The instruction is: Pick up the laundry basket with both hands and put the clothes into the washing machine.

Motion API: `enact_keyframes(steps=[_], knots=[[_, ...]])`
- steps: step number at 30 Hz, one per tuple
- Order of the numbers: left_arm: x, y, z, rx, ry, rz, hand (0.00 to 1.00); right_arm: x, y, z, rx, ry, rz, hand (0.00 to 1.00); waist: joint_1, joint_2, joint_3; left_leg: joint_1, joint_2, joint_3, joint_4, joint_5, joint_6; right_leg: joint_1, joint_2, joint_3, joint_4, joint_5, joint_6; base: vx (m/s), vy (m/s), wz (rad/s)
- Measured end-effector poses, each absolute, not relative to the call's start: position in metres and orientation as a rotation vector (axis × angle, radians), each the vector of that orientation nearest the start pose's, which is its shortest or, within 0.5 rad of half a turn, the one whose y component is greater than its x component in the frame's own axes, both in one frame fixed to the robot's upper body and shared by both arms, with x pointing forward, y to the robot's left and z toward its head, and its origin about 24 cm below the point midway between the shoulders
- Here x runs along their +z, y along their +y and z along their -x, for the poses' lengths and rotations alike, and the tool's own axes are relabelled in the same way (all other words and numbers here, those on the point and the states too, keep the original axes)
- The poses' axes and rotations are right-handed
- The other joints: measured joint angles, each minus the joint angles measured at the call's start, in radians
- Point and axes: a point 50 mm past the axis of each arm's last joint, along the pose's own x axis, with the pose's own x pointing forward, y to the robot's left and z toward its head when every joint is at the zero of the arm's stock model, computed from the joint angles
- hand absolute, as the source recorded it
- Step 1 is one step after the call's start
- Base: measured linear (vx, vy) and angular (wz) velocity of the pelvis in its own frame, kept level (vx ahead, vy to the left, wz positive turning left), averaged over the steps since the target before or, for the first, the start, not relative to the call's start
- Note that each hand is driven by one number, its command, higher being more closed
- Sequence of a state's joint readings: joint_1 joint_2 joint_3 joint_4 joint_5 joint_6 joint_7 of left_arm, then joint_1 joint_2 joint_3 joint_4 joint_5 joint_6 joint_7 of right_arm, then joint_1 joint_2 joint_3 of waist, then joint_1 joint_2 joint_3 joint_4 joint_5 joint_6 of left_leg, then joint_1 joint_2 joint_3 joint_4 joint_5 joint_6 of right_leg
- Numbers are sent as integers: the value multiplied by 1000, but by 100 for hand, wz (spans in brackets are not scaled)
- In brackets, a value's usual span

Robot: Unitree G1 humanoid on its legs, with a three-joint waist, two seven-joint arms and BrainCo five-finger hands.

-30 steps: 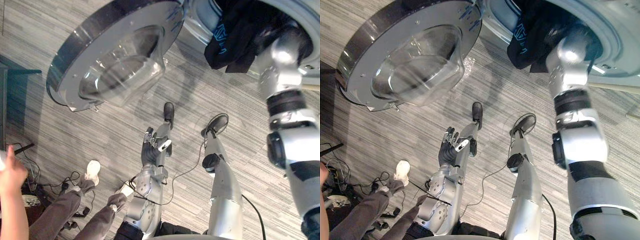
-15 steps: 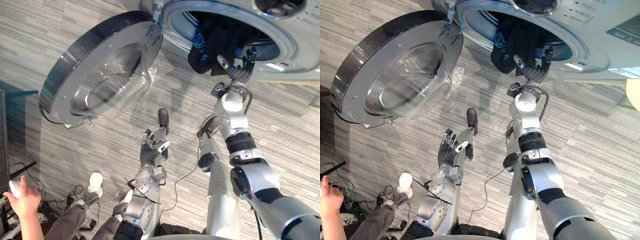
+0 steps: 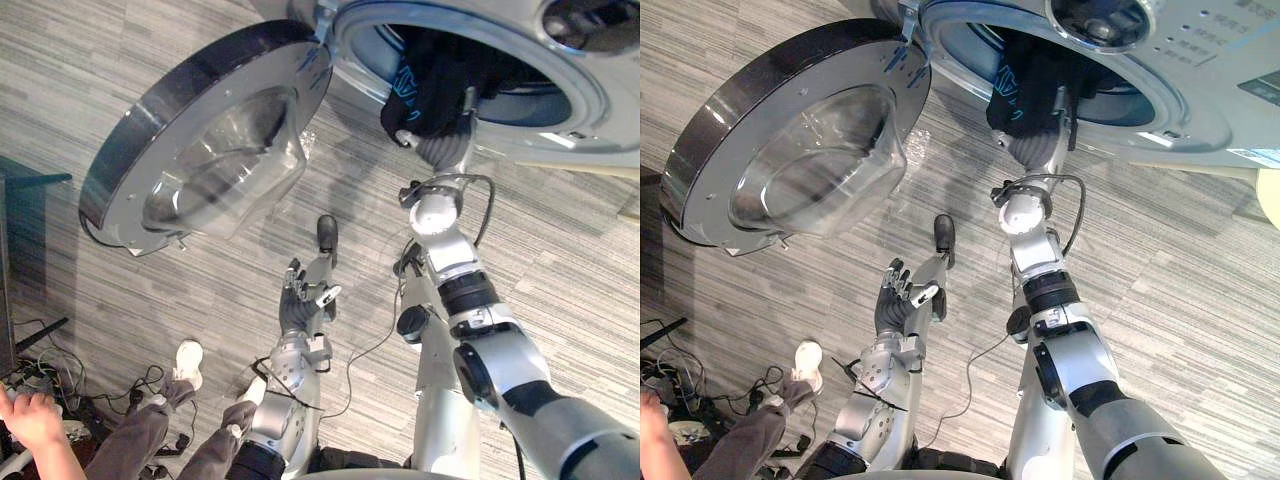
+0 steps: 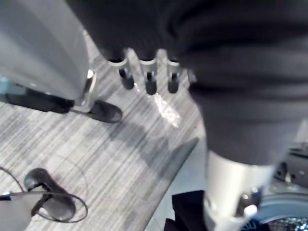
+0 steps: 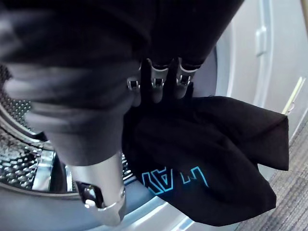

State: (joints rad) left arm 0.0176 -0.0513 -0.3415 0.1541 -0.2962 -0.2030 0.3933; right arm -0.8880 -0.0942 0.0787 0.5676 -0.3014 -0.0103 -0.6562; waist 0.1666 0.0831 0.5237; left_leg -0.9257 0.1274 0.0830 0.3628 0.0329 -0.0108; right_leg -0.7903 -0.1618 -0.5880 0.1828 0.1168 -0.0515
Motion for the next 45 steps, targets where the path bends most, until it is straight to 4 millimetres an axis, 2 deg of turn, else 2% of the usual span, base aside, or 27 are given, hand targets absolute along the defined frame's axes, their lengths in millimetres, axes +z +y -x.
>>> enact_keyframes(steps=[5, 8, 12, 16, 21, 23, 27, 30, 33, 34, 36, 40, 42, 45], knots=[[18, 82, -236, 105, 63, 303, 0, 192, -97, -376, -422, -541, 644, 0, -3, 0, 0, -8, -5, 0, 13, -8, 8, -3, -11, 0, 8, -1, 2, 50, 15, 3], [18, 85, -237, 104, 54, 299, 0, 191, -96, -379, -423, -567, 809, 0, -3, 0, 0, -18, -6, -2, 21, -14, 7, -8, -14, -5, 13, -4, 6, 9, 4, 1], [19, 90, -238, 111, 43, 279, 0, 193, -116, -392, -465, -525, 1040, 0, 13, 0, 0, -38, -8, -11, 23, -14, 7, -21, -15, -12, 14, -5, 7, 6, -1, 1], [20, 90, -238, 109, 38, 281, 0, 200, -138, -401, -515, -479, 1160, 0, 18, 0, 0, -48, -10, -20, 29, -12, 6, -27, -17, -17, 22, -5, 6, 43, -8, 4], [31, 88, -239, 92, -15, 310, 0, 222, -177, -407, -604, -432, 1340, 0, 46, 2, -1, -78, -12, -29, 41, -9, 11, -58, -25, -22, 51, -12, -5, 56, -12, 2], [31, 89, -239, 97, -18, 313, 0, 227, -188, -407, -628, -408, 1386, 0, 54, 6, -4, -87, -13, -36, 55, -9, 11, -66, -32, -26, 74, -24, -10, 57, -16, 8], [36, 88, -240, 96, -40, 328, 0, 249, -207, -405, -708, -418, 1429, 0, 70, 11, -7, -124, -22, -49, 73, -10, 12, -108, -51, -29, 121, -45, -13, 37, -11, 7], [38, 87, -240, 95, -45, 332, 0, 260, -212, -404, -739, -427, 1437, 0, 77, 12, -7, -149, -22, -55, 99, -17, 15, -128, -62, -33, 152, -57, -15, 23, -11, 4], [42, 85, -240, 84, -62, 338, 0, 265, -224, -401, -771, -418, 1455, 0, 98, 24, -15, -187, -23, -59, 139, -35, 18, -162, -80, -35, 205, -80, -14, 6, 0, 4], [46, 85, -240, 79, -79, 345, 0, 269, -232, -399, -797, -408, 1461, 0, 107, 45, -27, -227, -27, -69, 170, -50, 25, -195, -96, -41, 247, -103, -4, 14, 8, 10], [52, 85, -241, 78, -105, 354, 0, 272, -240, -397, -824, -391, 1460, 0, 120, 58, -35, -276, -40, -80, 220, -69, 30, -249, -129, -36, 339, -146, 3, 15, 12, 16], [65, 87, -241, 76, -159, 390, 0, 272, -246, -396, -843, -374, 1463, 0, 128, 63, -38, -388, -57, -104, 390, -133, 32, -355, -205, -19, 553, -249, -1, -2, -6, 19], [71, 87, -241, 74, -180, 408, 0, 280, -250, -393, -884, -406, 1460, 0, 128, 63, -38, -456, -64, -107, 510, -183, 39, -421, -252, 7, 691, -311, 1, -29, -8, 11], [80, 88, -242, 72, -217, 442, 0, 290, -258, -387, -925, -432, 1467, 0, 135, 68, -37, -526, -71, -113, 622, -230, 37, -490, -292, 35, 818, -371, 8, -54, -6, 9]])
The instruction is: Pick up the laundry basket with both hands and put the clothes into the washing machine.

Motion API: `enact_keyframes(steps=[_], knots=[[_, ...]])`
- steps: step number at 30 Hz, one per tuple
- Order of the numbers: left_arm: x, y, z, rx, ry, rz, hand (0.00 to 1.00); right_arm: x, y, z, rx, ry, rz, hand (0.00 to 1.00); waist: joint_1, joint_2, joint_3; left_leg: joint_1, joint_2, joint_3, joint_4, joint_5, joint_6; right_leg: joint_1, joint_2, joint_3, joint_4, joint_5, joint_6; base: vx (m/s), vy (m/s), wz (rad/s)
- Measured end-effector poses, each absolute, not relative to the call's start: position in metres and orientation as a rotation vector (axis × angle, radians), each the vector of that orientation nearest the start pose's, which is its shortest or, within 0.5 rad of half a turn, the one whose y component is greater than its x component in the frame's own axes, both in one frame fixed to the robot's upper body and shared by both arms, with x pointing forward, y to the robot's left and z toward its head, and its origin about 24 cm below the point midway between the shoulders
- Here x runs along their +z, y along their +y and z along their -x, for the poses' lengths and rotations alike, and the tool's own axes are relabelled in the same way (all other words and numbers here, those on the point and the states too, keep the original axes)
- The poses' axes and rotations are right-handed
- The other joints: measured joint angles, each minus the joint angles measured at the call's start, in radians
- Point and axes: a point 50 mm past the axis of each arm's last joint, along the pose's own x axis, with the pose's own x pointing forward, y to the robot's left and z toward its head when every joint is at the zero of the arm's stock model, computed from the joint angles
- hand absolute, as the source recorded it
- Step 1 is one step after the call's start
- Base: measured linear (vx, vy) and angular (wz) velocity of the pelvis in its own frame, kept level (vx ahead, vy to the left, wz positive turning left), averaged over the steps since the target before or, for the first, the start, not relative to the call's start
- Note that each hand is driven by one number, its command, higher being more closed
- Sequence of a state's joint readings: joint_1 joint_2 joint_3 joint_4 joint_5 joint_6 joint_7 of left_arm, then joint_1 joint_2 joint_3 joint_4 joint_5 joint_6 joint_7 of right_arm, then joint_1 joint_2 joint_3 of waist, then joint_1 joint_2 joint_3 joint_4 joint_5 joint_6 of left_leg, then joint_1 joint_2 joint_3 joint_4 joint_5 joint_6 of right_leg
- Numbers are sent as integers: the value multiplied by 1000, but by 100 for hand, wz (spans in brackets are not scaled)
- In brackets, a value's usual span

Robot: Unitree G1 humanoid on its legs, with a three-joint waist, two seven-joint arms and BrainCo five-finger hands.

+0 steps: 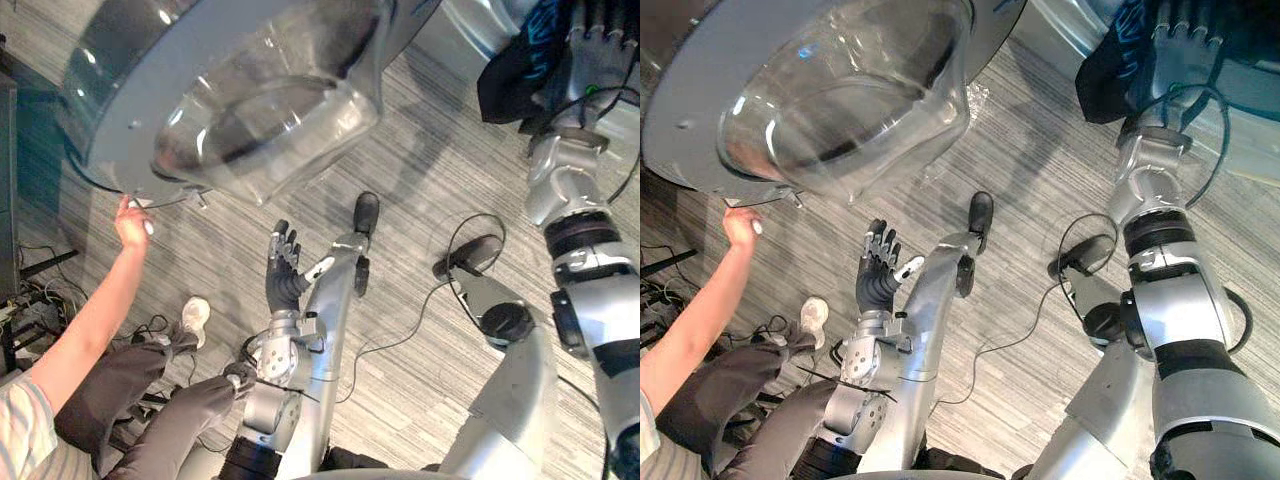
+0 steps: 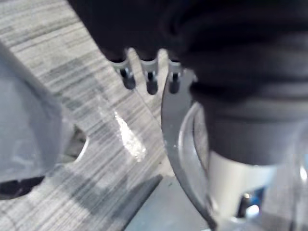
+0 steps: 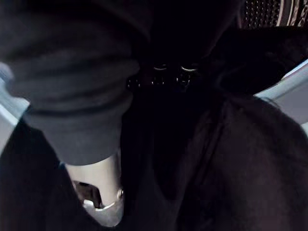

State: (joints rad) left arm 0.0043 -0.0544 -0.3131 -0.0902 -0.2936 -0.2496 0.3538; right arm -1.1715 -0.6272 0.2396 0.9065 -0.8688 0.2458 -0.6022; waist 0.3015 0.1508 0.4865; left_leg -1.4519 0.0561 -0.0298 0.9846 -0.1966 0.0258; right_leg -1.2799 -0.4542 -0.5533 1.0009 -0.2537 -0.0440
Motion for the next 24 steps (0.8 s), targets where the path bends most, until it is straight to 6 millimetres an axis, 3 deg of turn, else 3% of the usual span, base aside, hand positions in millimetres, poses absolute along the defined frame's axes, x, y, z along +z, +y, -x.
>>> enact_keyframes(steps=[2, 3, 8, 13, 19, 22, 24], knots=[[83, 88, -243, 69, -224, 453, 0, 295, -263, -384, -949, -436, 1452, 0, 11, 9, 0, -26, -1, -7, 54, -21, -3, -23, -10, 13, 56, -26, -4, -86, -10, 3], [84, 88, -243, 73, -228, 457, 0, 296, -266, -384, -955, -430, 1449, 100, 15, 12, 0, -37, -2, -10, 82, -31, -2, -36, -18, 21, 89, -43, -1, -84, -9, 2], [92, 91, -242, 89, -265, 492, 0, 303, -274, -380, -975, -430, 1503, 100, 16, 19, 1, -67, -7, -29, 136, -45, -16, -57, -38, 22, 159, -84, -12, -73, -3, 9], [92, 92, -242, 91, -265, 512, 0, 308, -281, -377, -968, -398, 1585, 100, 16, 19, 0, -69, -7, -34, 131, -43, -24, -62, -39, 21, 162, -87, -13, -65, 42, 1], [98, 93, -242, 93, -291, 520, 0, 311, -282, -377, -964, -412, 1486, 100, 10, 19, 1, -52, -11, -32, 91, -14, -27, -50, -35, 17, 133, -78, -14, -49, 56, 6], [99, 94, -243, 107, -290, 522, 0, 312, -276, -377, -919, -487, 1141, 100, -4, 19, 1, -12, -7, -25, 35, 16, -30, -12, -20, 4, 76, -50, -20, -38, 70, 1], [96, 94, -244, 115, -272, 533, 0, 320, -269, -374, -885, -565, 660, 100, -19, 17, 2, 37, 8, -9, -23, 35, -26, 26, 8, 4, 2, -9, -13, -44, 93, -25]])
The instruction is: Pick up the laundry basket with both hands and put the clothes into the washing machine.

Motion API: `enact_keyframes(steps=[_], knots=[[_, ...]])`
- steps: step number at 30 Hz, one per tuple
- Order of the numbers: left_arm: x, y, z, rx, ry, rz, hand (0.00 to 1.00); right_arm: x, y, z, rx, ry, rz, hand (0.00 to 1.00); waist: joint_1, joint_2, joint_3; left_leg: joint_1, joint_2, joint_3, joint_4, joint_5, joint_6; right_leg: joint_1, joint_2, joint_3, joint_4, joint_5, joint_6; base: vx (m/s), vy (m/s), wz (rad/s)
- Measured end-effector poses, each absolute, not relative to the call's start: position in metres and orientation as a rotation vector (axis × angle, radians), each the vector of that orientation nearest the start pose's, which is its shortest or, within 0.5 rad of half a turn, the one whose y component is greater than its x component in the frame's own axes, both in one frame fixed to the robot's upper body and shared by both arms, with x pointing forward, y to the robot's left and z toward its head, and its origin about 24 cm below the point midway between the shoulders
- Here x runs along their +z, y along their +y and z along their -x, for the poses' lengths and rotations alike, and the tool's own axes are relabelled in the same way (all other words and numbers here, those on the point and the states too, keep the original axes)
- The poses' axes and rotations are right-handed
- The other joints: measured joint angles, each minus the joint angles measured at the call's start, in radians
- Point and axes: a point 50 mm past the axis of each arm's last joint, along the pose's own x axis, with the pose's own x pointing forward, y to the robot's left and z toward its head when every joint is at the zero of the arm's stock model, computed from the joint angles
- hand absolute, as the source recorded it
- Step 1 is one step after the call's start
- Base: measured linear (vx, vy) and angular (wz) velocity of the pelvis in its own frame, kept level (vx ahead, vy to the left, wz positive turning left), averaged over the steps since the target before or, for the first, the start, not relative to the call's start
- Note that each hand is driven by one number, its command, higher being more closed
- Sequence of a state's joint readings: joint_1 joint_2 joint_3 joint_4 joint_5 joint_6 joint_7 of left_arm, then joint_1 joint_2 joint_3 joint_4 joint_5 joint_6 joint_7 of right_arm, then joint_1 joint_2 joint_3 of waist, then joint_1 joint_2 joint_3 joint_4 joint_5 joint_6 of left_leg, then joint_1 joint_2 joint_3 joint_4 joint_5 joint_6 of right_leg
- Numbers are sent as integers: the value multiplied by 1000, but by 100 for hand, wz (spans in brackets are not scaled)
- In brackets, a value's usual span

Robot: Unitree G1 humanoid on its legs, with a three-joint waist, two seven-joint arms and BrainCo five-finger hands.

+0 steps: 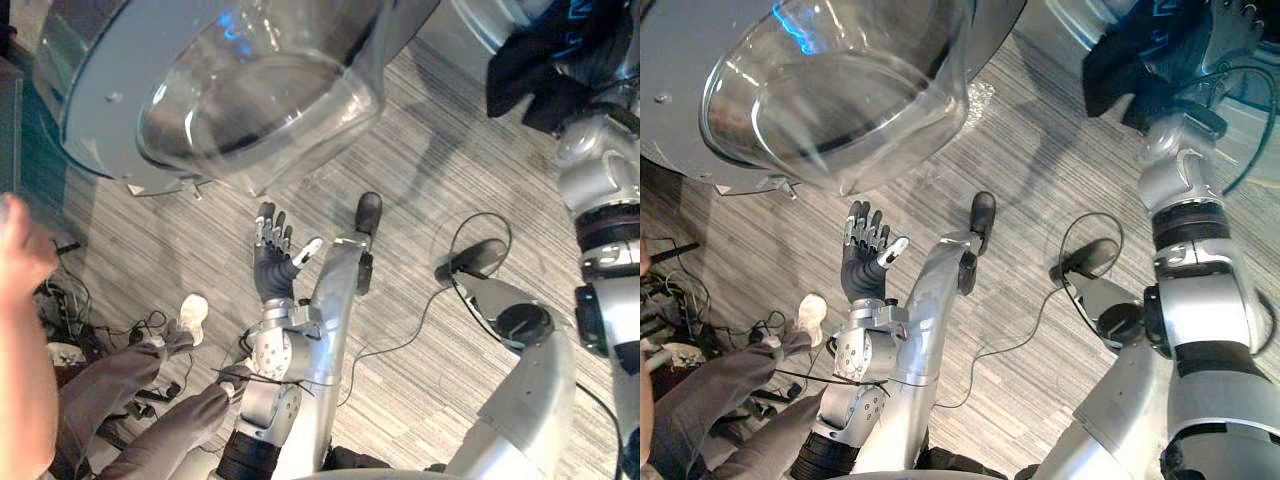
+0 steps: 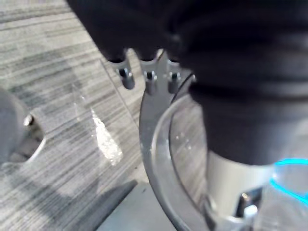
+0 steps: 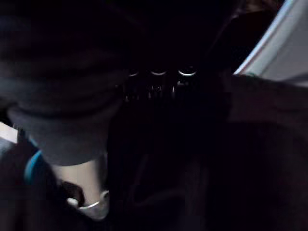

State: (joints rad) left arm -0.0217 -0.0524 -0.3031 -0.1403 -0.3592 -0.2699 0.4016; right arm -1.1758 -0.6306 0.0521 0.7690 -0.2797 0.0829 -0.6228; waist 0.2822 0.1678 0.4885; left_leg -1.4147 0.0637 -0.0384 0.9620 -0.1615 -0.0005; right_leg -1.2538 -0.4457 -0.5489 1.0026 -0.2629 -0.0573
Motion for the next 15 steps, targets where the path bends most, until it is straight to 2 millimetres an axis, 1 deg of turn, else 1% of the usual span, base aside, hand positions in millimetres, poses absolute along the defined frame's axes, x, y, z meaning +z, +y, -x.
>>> enact_keyframes(steps=[1, 2, 4, 6, 7, 10, 11, 12, 13, 14, 15], knots=[[95, 94, -244, 117, -266, 535, 0, 321, -271, -372, -886, -573, 504, 100, -4, -1, 1, 25, 9, 12, -24, 4, 5, 16, 14, 4, -32, 17, 0, -41, 100, -28], [93, 94, -244, 118, -258, 534, 0, 321, -273, -371, -876, -575, 403, 100, -9, -1, 1, 42, 10, 16, -41, 7, 6, 30, 20, 6, -51, 26, 8, -34, 102, -25], [88, 94, -245, 136, -219, 551, 0, 317, -274, -369, -800, -602, -53, 100, -45, -4, 2, 111, 28, 38, -103, 23, 14, 92, 57, 7, -141, 71, 21, -29, 107, -32], [84, 93, -246, 133, -186, 577, 0, 319, -271, -368, -729, -630, -252, 100, -62, -6, 4, 169, 41, 63, -149, 29, 19, 137, 82, 17, -205, 104, 31, -16, 81, -37], [83, 93, -246, 132, -179, 592, 0, 321, -269, -368, -693, -648, -353, 100, -65, -9, 5, 193, 45, 71, -167, 31, 19, 154, 93, 22, -233, 119, 29, -5, 66, -32], [83, 91, -246, 122, -166, 622, 0, 320, -257, -373, -588, -644, -523, 100, -75, -12, 7, 256, 59, 83, -226, 52, 19, 217, 131, 20, -322, 161, 27, 15, 49, -19], [83, 91, -246, 120, -164, 627, 0, 319, -256, -373, -578, -638, -557, 100, -76, -15, 9, 268, 60, 87, -239, 55, 18, 230, 135, 17, -339, 168, 21, 31, 33, -8], [82, 90, -245, 116, -158, 637, 0, 318, -254, -376, -560, -621, -623, 100, -76, -24, 15, 297, 63, 91, -269, 61, 17, 258, 148, 13, -379, 188, 11, 34, 27, -7], [82, 88, -245, 103, -151, 645, 0, 317, -252, -378, -543, -605, -701, 100, -78, -27, 17, 324, 65, 92, -303, 77, 17, 291, 164, 3, -428, 211, 7, 35, 27, -6], [82, 86, -245, 88, -149, 649, 0, 318, -252, -380, -542, -598, -732, 100, -78, -27, 17, 337, 63, 94, -324, 85, 16, 305, 170, 0, -452, 221, 13, 42, 30, 3], [82, 80, -243, 58, -142, 651, 0, 317, -256, -384, -555, -568, -800, 100, -78, -28, 17, 366, 57, 102, -371, 105, 18, 331, 177, -4, -495, 244, 10, 40, 23, 6]])
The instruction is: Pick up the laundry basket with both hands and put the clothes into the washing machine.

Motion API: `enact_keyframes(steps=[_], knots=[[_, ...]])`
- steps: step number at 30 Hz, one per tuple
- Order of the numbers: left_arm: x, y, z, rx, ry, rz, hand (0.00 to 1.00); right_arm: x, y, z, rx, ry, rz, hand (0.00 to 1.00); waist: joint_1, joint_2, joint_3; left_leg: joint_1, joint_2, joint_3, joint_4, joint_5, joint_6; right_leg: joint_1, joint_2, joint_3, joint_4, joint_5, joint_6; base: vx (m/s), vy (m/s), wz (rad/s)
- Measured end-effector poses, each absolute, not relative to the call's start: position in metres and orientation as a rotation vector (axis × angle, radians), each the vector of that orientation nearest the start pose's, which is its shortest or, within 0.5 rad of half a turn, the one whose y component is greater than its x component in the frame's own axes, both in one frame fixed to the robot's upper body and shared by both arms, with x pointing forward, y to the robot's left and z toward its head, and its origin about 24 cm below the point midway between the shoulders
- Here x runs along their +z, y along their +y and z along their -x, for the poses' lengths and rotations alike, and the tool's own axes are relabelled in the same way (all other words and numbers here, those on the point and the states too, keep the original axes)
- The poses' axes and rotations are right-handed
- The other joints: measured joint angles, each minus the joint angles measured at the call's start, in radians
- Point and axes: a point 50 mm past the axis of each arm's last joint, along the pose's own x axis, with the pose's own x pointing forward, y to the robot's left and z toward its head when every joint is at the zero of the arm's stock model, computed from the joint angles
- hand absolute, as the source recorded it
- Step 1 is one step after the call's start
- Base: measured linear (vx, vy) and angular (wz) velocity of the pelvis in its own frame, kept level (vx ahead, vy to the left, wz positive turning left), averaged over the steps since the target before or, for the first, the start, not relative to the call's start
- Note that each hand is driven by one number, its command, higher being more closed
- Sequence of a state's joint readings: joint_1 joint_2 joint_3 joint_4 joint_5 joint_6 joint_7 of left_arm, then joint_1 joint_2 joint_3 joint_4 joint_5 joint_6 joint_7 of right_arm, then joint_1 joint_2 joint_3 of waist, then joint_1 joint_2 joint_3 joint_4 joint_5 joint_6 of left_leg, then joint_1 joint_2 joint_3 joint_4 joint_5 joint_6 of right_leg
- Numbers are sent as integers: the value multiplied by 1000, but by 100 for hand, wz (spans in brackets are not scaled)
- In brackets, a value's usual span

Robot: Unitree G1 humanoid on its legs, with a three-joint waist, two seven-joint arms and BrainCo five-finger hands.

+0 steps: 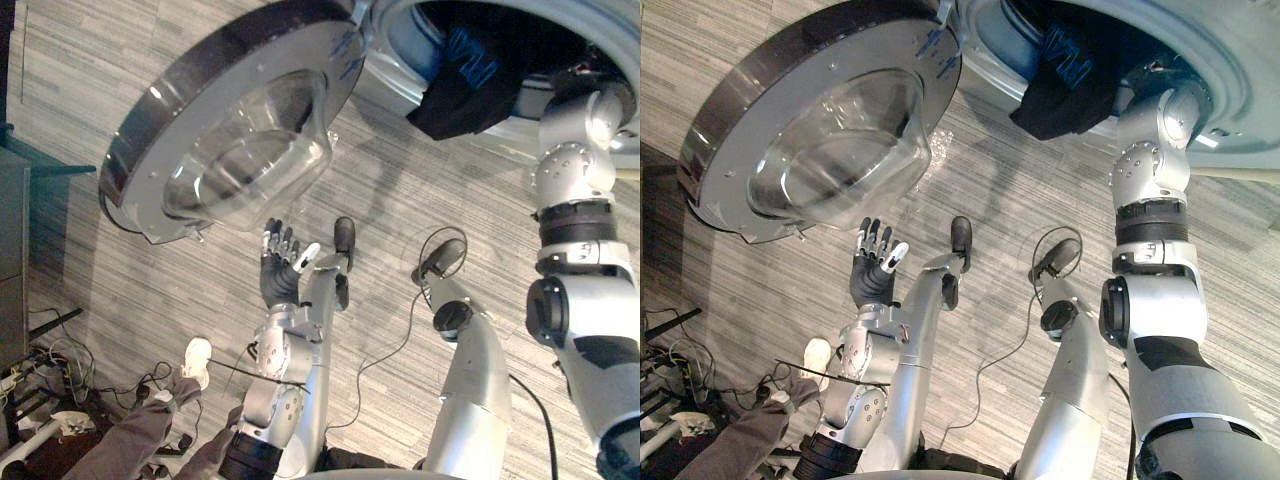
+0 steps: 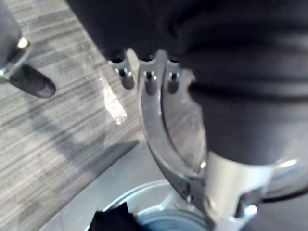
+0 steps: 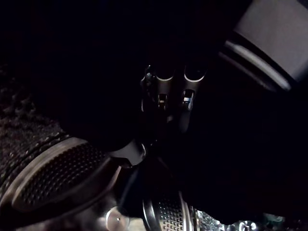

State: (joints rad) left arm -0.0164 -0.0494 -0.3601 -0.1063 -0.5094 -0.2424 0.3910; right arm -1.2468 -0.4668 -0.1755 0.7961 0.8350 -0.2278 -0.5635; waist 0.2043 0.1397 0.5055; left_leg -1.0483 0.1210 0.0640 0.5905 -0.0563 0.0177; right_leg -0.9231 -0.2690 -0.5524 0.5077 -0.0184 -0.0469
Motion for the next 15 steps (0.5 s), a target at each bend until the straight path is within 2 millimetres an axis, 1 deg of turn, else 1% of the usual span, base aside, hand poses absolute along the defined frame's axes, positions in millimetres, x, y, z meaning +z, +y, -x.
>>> enact_keyframes(steps=[1, 2, 3, 4, 5, 6, 7, 10, 15], knots=[[82, 78, -243, 50, -139, 651, 0, 316, -256, -386, -558, -550, -839, 100, 0, 0, 0, 14, -1, 4, -20, 9, -1, 14, 5, -2, -24, 11, 4, 54, 23, 6], [82, 76, -242, 38, -135, 658, 0, 315, -255, -390, -546, -515, -938, 100, 0, -1, 1, 38, -4, 11, -59, 26, 2, 36, 11, -8, -63, 30, 4, 55, 14, 7], [82, 75, -242, 25, -134, 659, 0, 319, -253, -392, -516, -489, -1040, 100, -1, -1, 1, 56, -12, 16, -96, 43, 2, 49, 12, -12, -91, 45, 3, 53, 12, 9], [83, 74, -241, 19, -137, 659, 0, 322, -251, -393, -502, -481, -1080, 100, -3, -1, 1, 63, -16, 17, -111, 52, 2, 52, 11, -14, -102, 50, 2, 54, 3, 12], [83, 75, -240, 17, -140, 662, 0, 331, -248, -393, -473, -476, -1134, 100, -8, -2, 1, 68, -20, 17, -140, 71, 1, 56, 16, -20, -128, 63, 5, 36, -4, 9], [84, 76, -238, 19, -146, 668, 0, 336, -245, -393, -458, -478, -1146, 100, -10, -8, 5, 68, -20, 17, -160, 85, -1, 56, 23, -25, -148, 75, -5, 31, -23, 10], [85, 76, -236, 18, -146, 676, 0, 340, -244, -393, -450, -487, -1156, 100, -14, -12, 7, 69, -19, 16, -177, 95, -6, 55, 25, -32, -156, 78, -5, 7, -28, 9], [85, 75, -232, 12, -139, 698, 0, 343, -241, -393, -439, -490, -1160, 100, -17, -12, 7, 70, -17, 14, -199, 113, -12, 54, 26, -43, -157, 78, -5, -3, -39, 9], [85, 74, -232, 11, -137, 697, 0, 345, -236, -394, -422, -490, -1130, 100, -14, -12, 8, 69, -8, 17, -201, 116, -16, 52, 39, -39, -168, 83, -13, 0, -41, -5]])
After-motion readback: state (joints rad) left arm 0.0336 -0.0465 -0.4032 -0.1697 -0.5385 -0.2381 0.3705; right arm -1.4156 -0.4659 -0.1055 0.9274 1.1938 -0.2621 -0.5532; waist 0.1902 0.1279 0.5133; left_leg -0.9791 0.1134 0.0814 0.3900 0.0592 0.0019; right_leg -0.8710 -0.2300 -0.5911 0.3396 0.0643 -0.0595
